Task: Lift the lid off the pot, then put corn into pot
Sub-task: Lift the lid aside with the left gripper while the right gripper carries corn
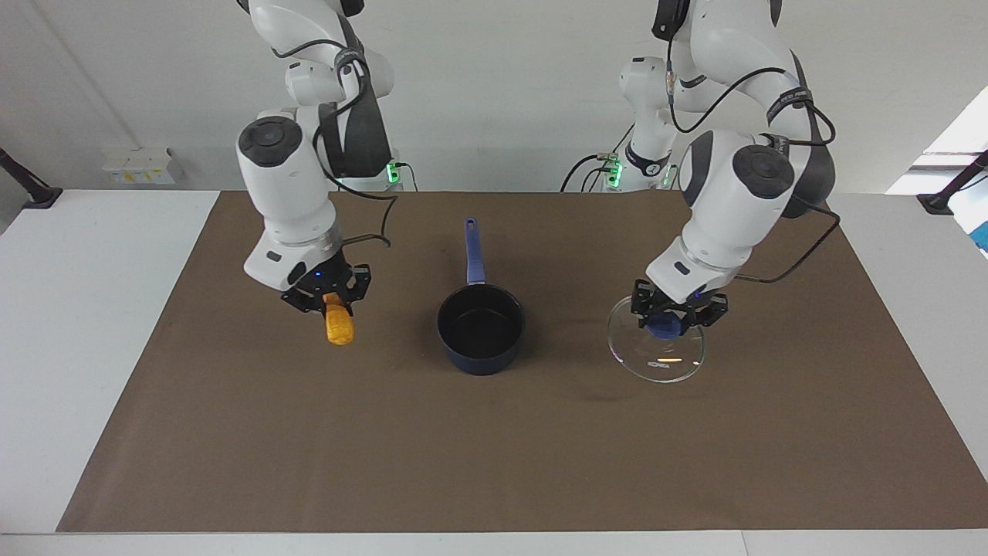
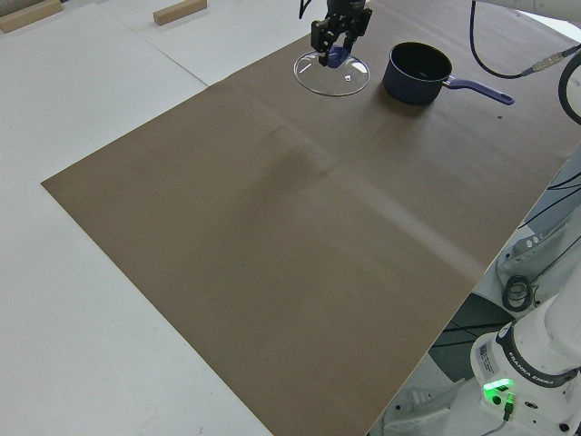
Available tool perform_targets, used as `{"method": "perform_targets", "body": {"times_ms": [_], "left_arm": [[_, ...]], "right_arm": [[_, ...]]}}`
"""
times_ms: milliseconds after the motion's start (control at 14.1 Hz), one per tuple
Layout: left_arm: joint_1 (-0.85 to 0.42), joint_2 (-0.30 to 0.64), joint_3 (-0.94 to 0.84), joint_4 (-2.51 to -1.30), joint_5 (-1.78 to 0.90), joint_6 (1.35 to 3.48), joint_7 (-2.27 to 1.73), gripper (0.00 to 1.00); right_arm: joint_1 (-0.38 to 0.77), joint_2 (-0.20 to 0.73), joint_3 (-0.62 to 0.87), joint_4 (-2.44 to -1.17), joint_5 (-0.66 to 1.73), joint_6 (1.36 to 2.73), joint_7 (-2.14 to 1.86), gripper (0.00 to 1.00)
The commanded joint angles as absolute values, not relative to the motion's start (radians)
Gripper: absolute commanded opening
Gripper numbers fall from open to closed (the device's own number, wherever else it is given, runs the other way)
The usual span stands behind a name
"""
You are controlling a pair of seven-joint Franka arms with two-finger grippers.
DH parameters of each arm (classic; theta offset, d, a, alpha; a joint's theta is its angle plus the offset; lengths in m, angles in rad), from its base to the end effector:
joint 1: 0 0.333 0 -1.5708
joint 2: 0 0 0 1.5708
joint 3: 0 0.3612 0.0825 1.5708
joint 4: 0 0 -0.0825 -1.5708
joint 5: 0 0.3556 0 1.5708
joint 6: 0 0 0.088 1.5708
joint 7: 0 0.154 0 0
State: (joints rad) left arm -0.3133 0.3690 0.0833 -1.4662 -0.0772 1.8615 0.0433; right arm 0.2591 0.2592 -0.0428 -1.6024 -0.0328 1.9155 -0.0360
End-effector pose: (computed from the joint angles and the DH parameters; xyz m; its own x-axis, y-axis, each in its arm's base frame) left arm 0.6424 -0.1683 0.4760 0.9666 -0.2546 0.0292 -0.2557 -0.9658 0.0433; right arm 0.6183 0.1347 0.4893 0.9637 0.2620 0.0522 0.2598 -0.9646 0.0443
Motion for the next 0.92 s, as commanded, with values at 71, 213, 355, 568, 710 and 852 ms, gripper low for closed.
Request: {"method": "perform_targets", "body": {"times_ms": [71,213,355,568,710,852], "left_arm": [[-0.201,0.327,0.075,-1.519,-0.094,1.832,0.219,0.00],[-0.120,0.311,0.075,-1.543,-0.094,1.807,0.346,0.00],[-0.052,0.270,0.075,-1.618,-0.094,1.809,0.440,0.00],[0.000,0.177,0.077,-1.791,-0.092,1.841,0.454,0.00],[0.012,0.109,0.078,-1.912,-0.091,1.893,0.454,0.00],[0.012,0.048,0.078,-2.030,-0.089,1.969,0.453,0.00]], "right_arm": [[0.363,0.255,-0.035,-1.594,-0.037,1.899,0.124,0.00],[0.425,0.278,-0.035,-1.594,-0.032,1.916,0.199,0.00],[0.465,0.308,-0.034,-1.594,-0.019,1.962,0.262,0.00],[0.503,0.354,-0.032,-1.598,0.025,2.003,0.267,0.00],[0.521,0.385,-0.032,-1.598,0.025,2.028,0.268,0.00],[0.544,0.419,-0.032,-1.606,0.023,2.060,0.270,0.00]]}}
